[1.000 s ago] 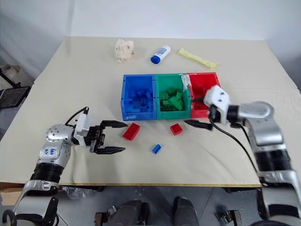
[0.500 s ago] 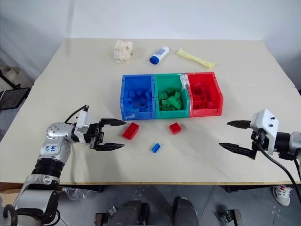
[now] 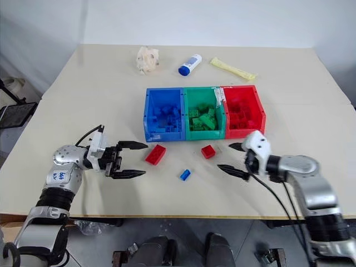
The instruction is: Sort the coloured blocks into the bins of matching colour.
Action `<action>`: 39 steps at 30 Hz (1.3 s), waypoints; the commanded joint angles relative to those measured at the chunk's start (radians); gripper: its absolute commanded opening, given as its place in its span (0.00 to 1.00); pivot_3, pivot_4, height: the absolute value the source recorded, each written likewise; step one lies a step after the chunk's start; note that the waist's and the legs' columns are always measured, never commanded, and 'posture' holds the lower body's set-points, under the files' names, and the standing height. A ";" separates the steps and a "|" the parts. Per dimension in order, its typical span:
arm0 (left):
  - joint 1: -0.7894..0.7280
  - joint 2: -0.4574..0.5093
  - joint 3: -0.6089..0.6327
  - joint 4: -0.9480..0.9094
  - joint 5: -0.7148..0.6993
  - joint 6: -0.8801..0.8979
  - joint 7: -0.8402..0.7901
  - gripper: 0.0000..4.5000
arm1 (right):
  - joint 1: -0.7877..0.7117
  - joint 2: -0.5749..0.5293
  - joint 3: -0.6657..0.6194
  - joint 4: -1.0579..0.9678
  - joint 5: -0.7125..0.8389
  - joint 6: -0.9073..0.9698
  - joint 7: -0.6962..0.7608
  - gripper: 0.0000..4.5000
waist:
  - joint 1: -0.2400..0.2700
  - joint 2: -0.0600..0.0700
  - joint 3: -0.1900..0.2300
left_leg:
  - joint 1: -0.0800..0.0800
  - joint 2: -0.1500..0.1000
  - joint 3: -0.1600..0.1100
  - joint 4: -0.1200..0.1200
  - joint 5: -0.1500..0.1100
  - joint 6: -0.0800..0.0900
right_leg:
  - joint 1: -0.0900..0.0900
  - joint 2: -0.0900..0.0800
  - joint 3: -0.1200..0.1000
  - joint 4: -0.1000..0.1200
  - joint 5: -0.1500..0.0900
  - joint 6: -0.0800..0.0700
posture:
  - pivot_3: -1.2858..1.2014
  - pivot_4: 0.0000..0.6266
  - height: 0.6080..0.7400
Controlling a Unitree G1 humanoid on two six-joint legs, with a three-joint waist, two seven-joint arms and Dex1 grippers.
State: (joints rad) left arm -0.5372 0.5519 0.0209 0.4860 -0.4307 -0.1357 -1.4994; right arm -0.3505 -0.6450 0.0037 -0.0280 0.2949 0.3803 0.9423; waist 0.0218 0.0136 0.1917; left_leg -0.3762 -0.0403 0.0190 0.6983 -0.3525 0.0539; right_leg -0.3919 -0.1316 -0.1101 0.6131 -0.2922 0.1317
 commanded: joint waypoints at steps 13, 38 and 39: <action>0.080 0.034 0.040 -0.167 -0.026 0.065 0.026 1.00 | -0.064 0.193 0.074 0.086 -0.070 -0.031 -0.144 0.67 | -0.015 0.000 0.000 | 0.000 0.000 -0.002 0.000 0.000 0.000 | 0.000 0.000 0.000 0.003 0.000 0.000 | 0.52 0.24 1.00; 0.036 0.008 0.028 -0.105 -0.012 0.047 0.011 1.00 | -0.292 -0.060 -0.107 0.209 -0.058 -0.056 -0.125 0.33 | -0.023 0.000 0.000 | 0.000 0.000 0.000 -0.001 0.000 0.000 | -0.001 0.000 0.001 0.002 0.000 0.000 | 0.52 0.24 1.00; 0.034 0.007 0.028 -0.102 -0.011 0.045 0.011 1.00 | -0.320 -0.062 -0.098 0.259 -0.070 -0.078 -0.120 0.33 | -0.025 0.000 0.000 | 0.000 0.000 0.000 -0.001 0.000 0.000 | -0.001 0.000 0.001 0.002 0.000 0.000 | 0.52 0.24 1.00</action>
State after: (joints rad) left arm -0.4980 0.5602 0.0383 0.3858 -0.4342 -0.0779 -1.4810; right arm -0.6502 -0.6964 -0.0871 0.1923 0.2367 0.3442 0.8113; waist -0.0031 0.0136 0.1917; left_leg -0.3758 -0.0406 0.0189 0.6974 -0.3525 0.0539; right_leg -0.3928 -0.1316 -0.1091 0.6155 -0.2923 0.1315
